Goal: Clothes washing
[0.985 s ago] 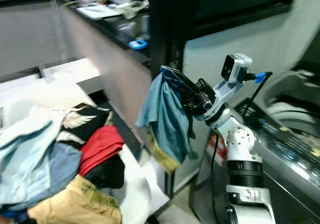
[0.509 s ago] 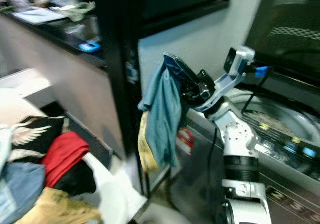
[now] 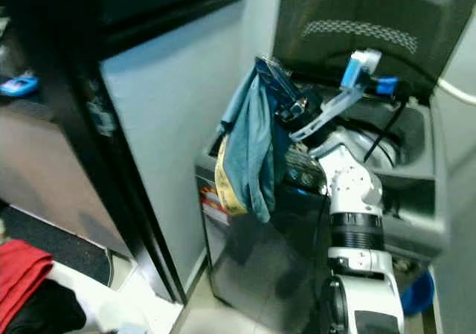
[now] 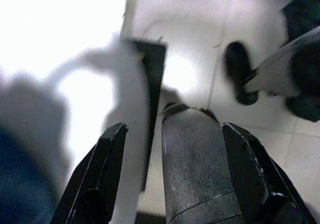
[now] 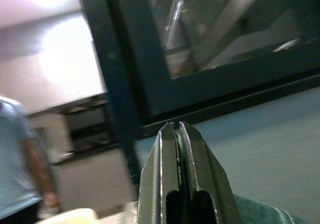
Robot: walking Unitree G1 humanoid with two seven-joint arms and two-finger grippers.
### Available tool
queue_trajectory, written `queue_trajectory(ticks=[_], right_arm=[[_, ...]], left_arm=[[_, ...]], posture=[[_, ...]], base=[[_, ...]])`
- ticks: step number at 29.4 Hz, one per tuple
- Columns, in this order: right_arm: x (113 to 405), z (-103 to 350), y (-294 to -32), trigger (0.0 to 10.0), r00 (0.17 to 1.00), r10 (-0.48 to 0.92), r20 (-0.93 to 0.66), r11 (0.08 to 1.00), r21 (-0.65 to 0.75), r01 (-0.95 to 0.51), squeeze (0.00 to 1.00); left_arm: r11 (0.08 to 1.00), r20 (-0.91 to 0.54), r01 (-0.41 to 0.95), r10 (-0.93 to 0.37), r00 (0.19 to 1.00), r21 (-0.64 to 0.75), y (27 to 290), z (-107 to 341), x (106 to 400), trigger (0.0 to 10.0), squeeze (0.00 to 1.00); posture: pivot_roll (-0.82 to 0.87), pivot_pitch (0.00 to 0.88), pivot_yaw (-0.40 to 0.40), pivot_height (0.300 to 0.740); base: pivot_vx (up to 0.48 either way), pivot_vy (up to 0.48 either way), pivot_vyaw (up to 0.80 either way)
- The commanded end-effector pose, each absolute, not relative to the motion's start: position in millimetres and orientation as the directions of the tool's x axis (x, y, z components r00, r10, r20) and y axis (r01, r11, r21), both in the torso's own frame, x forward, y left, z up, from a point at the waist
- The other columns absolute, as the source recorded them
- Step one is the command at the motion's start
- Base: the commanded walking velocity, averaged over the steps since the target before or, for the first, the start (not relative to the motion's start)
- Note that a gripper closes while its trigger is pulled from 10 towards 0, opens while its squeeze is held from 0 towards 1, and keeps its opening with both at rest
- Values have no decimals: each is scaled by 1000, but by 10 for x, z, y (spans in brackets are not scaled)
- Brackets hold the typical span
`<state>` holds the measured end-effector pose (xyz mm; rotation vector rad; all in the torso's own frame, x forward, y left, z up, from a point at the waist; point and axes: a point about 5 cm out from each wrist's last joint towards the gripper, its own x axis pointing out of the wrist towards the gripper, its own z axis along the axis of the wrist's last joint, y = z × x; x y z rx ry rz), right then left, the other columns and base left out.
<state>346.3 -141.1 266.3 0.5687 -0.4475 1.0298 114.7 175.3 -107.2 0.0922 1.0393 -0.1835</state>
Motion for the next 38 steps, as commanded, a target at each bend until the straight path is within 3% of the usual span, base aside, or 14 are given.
queue_trajectory(ticks=[1,8,9,10,11,12,13,23,38], right_arm=[[3459,2676,-1329,0,431,686,586,392,201,-898,0],[3488,2636,-1266,0,454,690,564,413,207,-887,0],[3492,2630,-1254,3294,456,692,559,418,205,-885,0],[3492,2630,-1254,3294,456,692,559,418,205,-885,0],[3497,2625,-1244,7608,459,693,556,421,204,-884,0],[3502,2621,-1237,7608,460,694,554,423,203,-883,0],[3504,2616,-1224,10000,463,695,550,428,201,-881,0],[3521,2584,-1172,10000,482,701,526,455,191,-870,0],[3541,2533,-1125,10000,505,718,479,494,159,-855,0]], left_arm=[[977,-890,210,-121,439,-30,1725,-1120,1001,10000,0],[979,-888,200,-126,443,-40,1723,-1117,1012,10000,0],[979,-888,200,-127,441,-41,1728,-1117,1013,10000,0],[979,-888,200,-127,441,-41,1728,-1117,1013,10000,0],[980,-889,195,-130,439,-47,1732,-1117,1010,10000,0],[980,-889,191,-132,438,-51,1735,-1118,1008,10000,0],[981,-890,185,-130,437,-53,1745,-1119,1001,10000,0],[982,-892,179,-129,434,-55,1758,-1124,966,10000,0],[985,-891,162,-121,437,-54,1751,-1126,966,10000,0]], posture=[[-16,0,-40,740],[-16,0,-40,740],[-16,0,-40,740],[-16,0,-40,740],[-16,0,-40,740],[-16,0,-40,740],[-11,0,-40,740],[-10,0,-40,740],[-12,0,-38,740]], base=[[0,0,-800],[0,0,-343],[0,0,0],[0,0,0],[0,-330,0],[0,-330,0],[0,-472,0],[0,-464,0],[0,0,0]])
